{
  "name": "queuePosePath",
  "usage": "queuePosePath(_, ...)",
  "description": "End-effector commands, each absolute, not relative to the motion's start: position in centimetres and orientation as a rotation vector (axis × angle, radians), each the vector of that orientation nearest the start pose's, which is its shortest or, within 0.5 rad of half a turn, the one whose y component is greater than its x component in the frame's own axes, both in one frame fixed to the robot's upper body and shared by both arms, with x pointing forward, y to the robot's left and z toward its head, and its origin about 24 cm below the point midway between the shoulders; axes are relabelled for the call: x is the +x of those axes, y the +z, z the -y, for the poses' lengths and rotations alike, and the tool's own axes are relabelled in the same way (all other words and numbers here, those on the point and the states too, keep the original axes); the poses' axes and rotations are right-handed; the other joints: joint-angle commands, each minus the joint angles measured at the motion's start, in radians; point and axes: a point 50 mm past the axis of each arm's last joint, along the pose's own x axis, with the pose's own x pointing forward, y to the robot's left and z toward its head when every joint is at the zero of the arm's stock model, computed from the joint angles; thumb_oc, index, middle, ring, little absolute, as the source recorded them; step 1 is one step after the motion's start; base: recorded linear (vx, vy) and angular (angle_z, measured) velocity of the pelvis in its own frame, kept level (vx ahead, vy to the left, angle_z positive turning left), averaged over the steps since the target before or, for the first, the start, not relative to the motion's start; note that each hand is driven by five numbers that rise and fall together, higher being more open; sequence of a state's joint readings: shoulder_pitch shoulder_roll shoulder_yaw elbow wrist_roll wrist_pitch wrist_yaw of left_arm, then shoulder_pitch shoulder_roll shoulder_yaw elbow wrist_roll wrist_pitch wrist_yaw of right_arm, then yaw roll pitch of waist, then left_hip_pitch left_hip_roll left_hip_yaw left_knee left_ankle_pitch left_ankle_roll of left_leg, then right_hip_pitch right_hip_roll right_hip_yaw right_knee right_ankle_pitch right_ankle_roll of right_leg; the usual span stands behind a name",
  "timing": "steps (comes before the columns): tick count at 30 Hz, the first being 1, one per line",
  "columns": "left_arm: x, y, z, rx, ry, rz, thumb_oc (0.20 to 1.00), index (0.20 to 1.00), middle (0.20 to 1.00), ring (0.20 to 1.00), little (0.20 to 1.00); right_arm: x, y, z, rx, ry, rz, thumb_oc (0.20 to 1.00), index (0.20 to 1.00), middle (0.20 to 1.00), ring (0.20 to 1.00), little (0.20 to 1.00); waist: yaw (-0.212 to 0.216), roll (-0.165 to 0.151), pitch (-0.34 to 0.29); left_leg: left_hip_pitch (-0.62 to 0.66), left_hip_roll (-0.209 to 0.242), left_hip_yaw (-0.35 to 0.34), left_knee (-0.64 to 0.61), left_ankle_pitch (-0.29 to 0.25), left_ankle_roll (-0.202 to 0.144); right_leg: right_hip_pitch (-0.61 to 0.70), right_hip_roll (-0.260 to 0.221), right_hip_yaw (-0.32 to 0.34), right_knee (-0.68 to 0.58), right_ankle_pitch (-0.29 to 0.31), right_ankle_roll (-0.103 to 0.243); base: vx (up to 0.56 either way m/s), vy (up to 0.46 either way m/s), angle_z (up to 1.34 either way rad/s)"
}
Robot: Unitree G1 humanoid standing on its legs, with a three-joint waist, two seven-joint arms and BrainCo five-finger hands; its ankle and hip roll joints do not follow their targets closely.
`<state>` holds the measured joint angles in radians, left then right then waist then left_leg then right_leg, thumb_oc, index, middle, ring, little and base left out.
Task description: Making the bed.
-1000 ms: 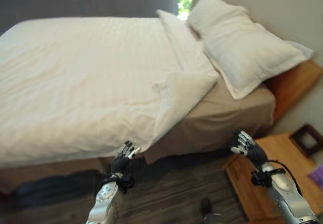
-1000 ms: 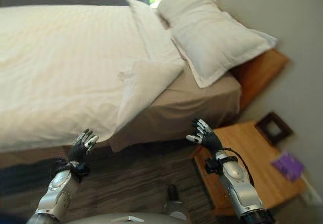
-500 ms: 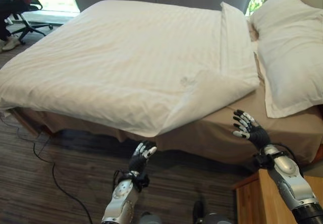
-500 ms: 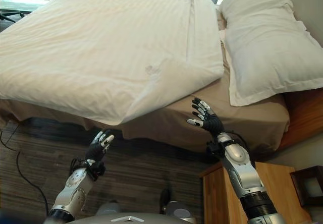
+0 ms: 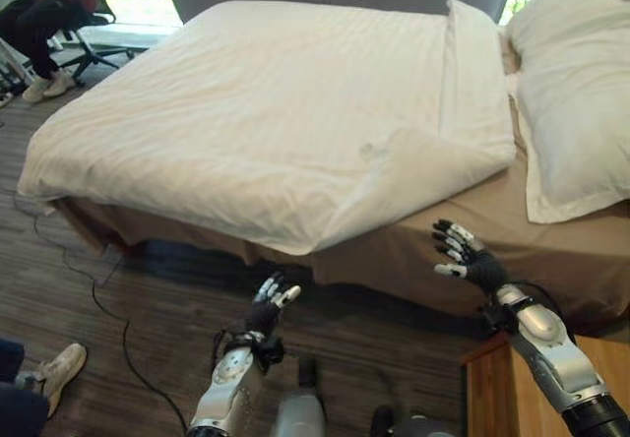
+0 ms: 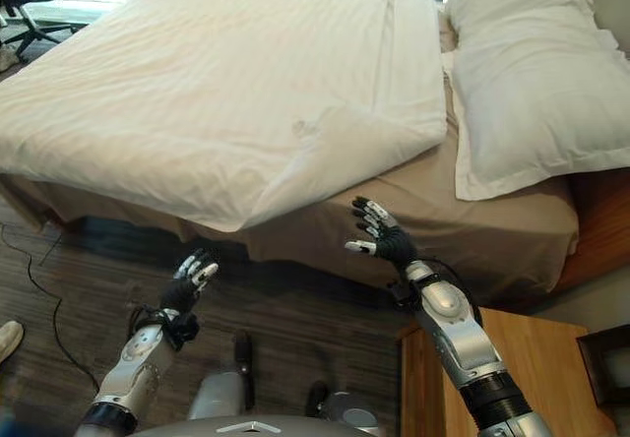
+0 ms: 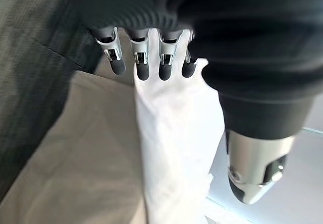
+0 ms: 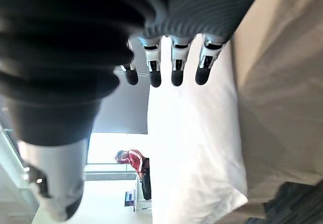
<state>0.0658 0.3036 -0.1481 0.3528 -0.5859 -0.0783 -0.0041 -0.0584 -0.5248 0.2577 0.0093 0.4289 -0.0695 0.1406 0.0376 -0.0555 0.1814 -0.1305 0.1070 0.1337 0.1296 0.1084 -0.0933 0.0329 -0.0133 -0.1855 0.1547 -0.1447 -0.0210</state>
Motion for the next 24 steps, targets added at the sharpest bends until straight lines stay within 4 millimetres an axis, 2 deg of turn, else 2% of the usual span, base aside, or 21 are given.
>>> queuePosePath(1,23.5,-0.8,-21.3,-0.216,0.039,-0.199,1.000,1.000,1.000,1.000,1.000,27.3,9.2,16.2,-0.132,0.419,0.172,1.000,1.000,1.000,1.000,1.000,0.020,-0.030,-0.012,0.044,-0.031,0.023,-0.027,-0.051,0.085,0.029,-0.172,0.072,0.243,0.260,0.167,0.27,0.263,-0.36)
queuePosePath(2,23.9,-0.3,-21.5,-0.196,0.033,-0.186,1.000,1.000,1.000,1.000,1.000,27.7,9.2,15.5,-0.139,0.425,0.177,1.000,1.000,1.000,1.000,1.000,-0.002,-0.001,0.015,0.091,-0.014,0.031,-0.050,-0.063,0.098,-0.068,-0.178,0.069,0.366,0.284,0.167,0.17,0.198,-0.20)
queuePosePath(3,24.0,-0.3,-21.5,-0.196,0.033,-0.185,1.000,1.000,1.000,1.000,1.000,27.7,9.2,15.5,-0.139,0.425,0.177,1.000,1.000,1.000,1.000,1.000,-0.001,-0.004,0.015,0.092,-0.016,0.033,-0.051,-0.064,0.098,-0.072,-0.181,0.071,0.374,0.279,0.167,0.31,0.133,-0.15)
queuePosePath(4,24.0,0.0,-22.0,-0.166,0.038,-0.176,1.000,1.000,1.000,1.000,1.000,27.9,9.2,15.1,-0.151,0.438,0.174,1.000,1.000,1.000,1.000,1.000,-0.012,0.007,0.018,0.133,-0.010,0.040,-0.074,-0.080,0.093,-0.130,-0.226,0.027,0.311,0.259,0.160,0.21,0.018,-0.16)
queuePosePath(5,24.0,0.0,-22.0,-0.166,0.039,-0.176,1.000,1.000,1.000,1.000,1.000,27.9,9.2,15.1,-0.151,0.438,0.174,1.000,1.000,1.000,1.000,1.000,-0.016,0.007,0.021,0.139,-0.011,0.037,-0.077,-0.080,0.092,-0.122,-0.227,0.023,0.309,0.256,0.161,0.45,-0.068,-0.01)
queuePosePath(6,23.7,0.0,-22.5,-0.170,0.053,-0.174,1.000,1.000,1.000,1.000,1.000,28.1,9.3,15.1,-0.159,0.439,0.169,1.000,1.000,1.000,1.000,1.000,-0.029,-0.001,0.009,0.182,-0.009,0.049,-0.105,-0.099,0.066,-0.129,-0.259,-0.021,0.116,0.252,0.168,0.25,-0.090,0.07)
queuePosePath(7,23.6,0.0,-22.5,-0.170,0.054,-0.174,1.000,1.000,1.000,1.000,1.000,28.1,9.3,15.1,-0.159,0.440,0.169,1.000,1.000,1.000,1.000,1.000,-0.032,0.001,0.012,0.187,-0.007,0.047,-0.107,-0.100,0.065,-0.119,-0.256,-0.025,0.106,0.255,0.169,0.35,-0.140,0.00)
queuePosePath(8,23.3,-0.2,-22.8,-0.176,0.061,-0.184,1.000,1.000,1.000,1.000,1.000,28.2,9.3,15.2,-0.175,0.442,0.165,1.000,1.000,1.000,1.000,1.000,-0.039,-0.005,0.008,0.207,-0.006,0.050,-0.119,-0.106,0.051,-0.120,-0.250,-0.029,-0.003,0.264,0.178,0.23,-0.090,-0.03)
queuePosePath(9,23.1,-0.3,-23.2,-0.169,0.066,-0.189,1.000,1.000,1.000,1.000,1.000,28.4,9.4,15.6,-0.225,0.434,0.166,1.000,1.000,1.000,1.000,1.000,-0.054,-0.011,0.007,0.235,-0.006,0.042,-0.143,-0.105,0.043,-0.144,-0.227,0.010,-0.075,0.298,0.193,0.37,-0.169,0.06)
queuePosePath(10,23.2,-0.4,-23.3,-0.133,0.054,-0.195,1.000,1.000,1.000,1.000,1.000,28.5,9.3,16.9,-0.336,0.403,0.151,1.000,1.000,1.000,1.000,1.000,-0.047,-0.025,0.001,0.231,0.002,0.003,-0.135,-0.093,0.031,-0.103,-0.198,0.072,-0.117,0.257,0.192,0.26,-0.118,0.32)
queuePosePath(12,23.1,-0.6,-23.2,-0.131,0.047,-0.206,1.000,1.000,1.000,1.000,1.000,28.8,9.6,17.3,-0.375,0.383,0.156,1.000,1.000,1.000,1.000,1.000,-0.032,-0.029,-0.008,0.232,0.007,-0.008,-0.144,-0.088,0.025,-0.083,-0.197,0.052,-0.139,0.251,0.187,0.16,-0.113,0.72)
queuePosePath(13,23.1,-0.3,-22.9,-0.131,0.033,-0.190,1.000,1.000,1.000,1.000,1.000,30.0,10.3,18.9,-0.547,0.331,0.147,1.000,1.000,1.000,1.000,1.000,-0.022,-0.032,-0.012,0.236,0.005,-0.015,-0.159,-0.089,0.022,-0.064,-0.190,0.044,-0.158,0.263,0.184,0.18,-0.142,0.60)
queuePosePath(15,22.7,-0.8,-22.6,-0.160,0.012,-0.210,1.000,1.000,1.000,1.000,1.000,31.2,12.1,21.0,-0.647,0.238,0.177,1.000,1.000,1.000,1.000,1.000,-0.019,-0.028,-0.020,0.229,0.012,-0.028,-0.170,-0.079,0.016,-0.039,-0.171,0.030,-0.189,0.253,0.178,0.14,-0.111,0.26)
queuePosePath(17,22.2,-1.5,-21.7,-0.192,-0.047,-0.247,1.000,1.000,1.000,1.000,1.000,33.9,14.9,23.4,-0.854,0.136,0.170,1.000,1.000,1.000,1.000,1.000,-0.007,-0.019,-0.015,0.215,0.015,-0.042,-0.182,-0.068,0.011,-0.029,-0.161,0.014,-0.201,0.247,0.171,0.04,-0.072,0.32)
queuePosePath(18,22.0,-1.5,-21.4,-0.205,-0.068,-0.251,1.000,1.000,1.000,1.000,1.000,34.9,15.9,24.3,-0.892,0.076,0.164,1.000,1.000,1.000,1.000,1.000,-0.002,-0.014,-0.009,0.206,0.016,-0.049,-0.187,-0.064,0.009,-0.033,-0.158,0.010,-0.202,0.245,0.169,-0.03,-0.057,0.31)
queuePosePath(19,21.9,-1.5,-21.4,-0.199,-0.088,-0.259,1.000,1.000,1.000,1.000,1.000,36.6,18.9,25.6,-1.023,-0.012,0.168,1.000,1.000,1.000,1.000,1.000,0.008,-0.007,0.002,0.194,0.017,-0.055,-0.197,-0.057,0.006,-0.043,-0.157,0.004,-0.200,0.245,0.165,-0.08,-0.030,0.17)
queuePosePath(21,21.8,-1.0,-21.4,-0.210,-0.102,-0.247,1.000,1.000,1.000,1.000,1.000,38.1,21.7,27.1,-1.134,-0.133,0.154,1.000,1.000,1.000,1.000,1.000,0.019,0.005,0.017,0.166,0.015,-0.064,-0.201,-0.049,0.004,-0.071,-0.154,0.004,-0.192,0.244,0.160,-0.09,-0.013,0.07)
queuePosePath(23,21.7,-0.4,-22.3,-0.197,-0.099,-0.232,1.000,1.000,1.000,1.000,1.000,39.1,25.8,29.6,-1.230,-0.330,0.088,1.000,1.000,1.000,1.000,1.000,0.036,0.029,0.036,0.119,0.012,-0.074,-0.210,-0.032,-0.002,-0.113,-0.151,-0.002,-0.194,0.248,0.154,-0.09,0.000,0.02)
queuePosePath(24,21.7,-0.4,-22.3,-0.199,-0.097,-0.230,1.000,1.000,1.000,1.000,1.000,39.2,25.9,29.5,-1.232,-0.329,0.091,1.000,1.000,1.000,1.000,1.000,0.034,0.030,0.035,0.116,0.012,-0.074,-0.209,-0.031,-0.002,-0.116,-0.151,-0.002,-0.193,0.248,0.154,-0.12,0.016,0.02)
